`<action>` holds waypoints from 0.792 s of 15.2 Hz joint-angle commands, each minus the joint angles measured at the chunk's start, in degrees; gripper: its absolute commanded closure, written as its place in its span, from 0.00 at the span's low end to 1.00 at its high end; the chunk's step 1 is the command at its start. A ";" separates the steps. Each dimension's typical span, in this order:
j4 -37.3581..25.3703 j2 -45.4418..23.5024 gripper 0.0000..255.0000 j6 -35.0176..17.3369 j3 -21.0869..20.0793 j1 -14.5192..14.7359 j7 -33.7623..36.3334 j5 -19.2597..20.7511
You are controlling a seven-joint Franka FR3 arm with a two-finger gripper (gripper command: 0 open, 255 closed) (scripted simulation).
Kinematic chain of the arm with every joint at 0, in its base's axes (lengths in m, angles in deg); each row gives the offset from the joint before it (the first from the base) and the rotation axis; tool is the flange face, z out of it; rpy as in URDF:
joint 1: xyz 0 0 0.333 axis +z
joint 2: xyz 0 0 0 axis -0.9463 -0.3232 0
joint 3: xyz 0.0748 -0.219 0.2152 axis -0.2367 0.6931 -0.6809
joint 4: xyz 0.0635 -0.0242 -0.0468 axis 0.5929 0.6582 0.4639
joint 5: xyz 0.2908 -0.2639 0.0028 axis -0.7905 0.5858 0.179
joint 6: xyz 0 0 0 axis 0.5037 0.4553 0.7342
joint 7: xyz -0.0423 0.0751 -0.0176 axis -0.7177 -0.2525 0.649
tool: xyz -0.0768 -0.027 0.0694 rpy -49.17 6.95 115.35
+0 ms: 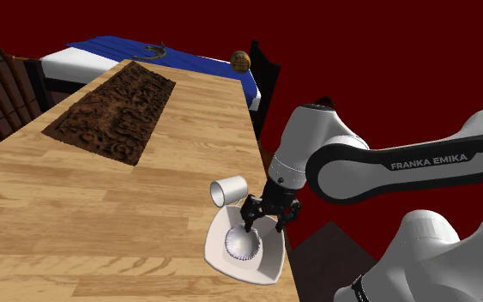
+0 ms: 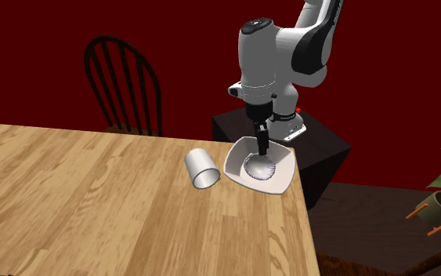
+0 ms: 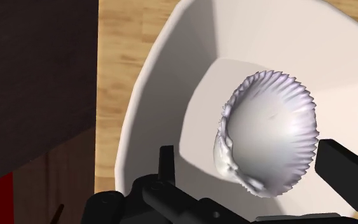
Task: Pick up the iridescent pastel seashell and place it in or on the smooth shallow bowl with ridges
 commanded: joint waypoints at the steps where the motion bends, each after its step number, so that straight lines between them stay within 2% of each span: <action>1: -1.16 1.14 0.00 2.34 0.41 -0.31 0.18 0.56; 4: -4.82 3.64 0.00 8.58 1.55 -1.09 0.60 2.00; 12: -4.82 3.64 0.00 8.58 1.55 -1.08 0.60 2.00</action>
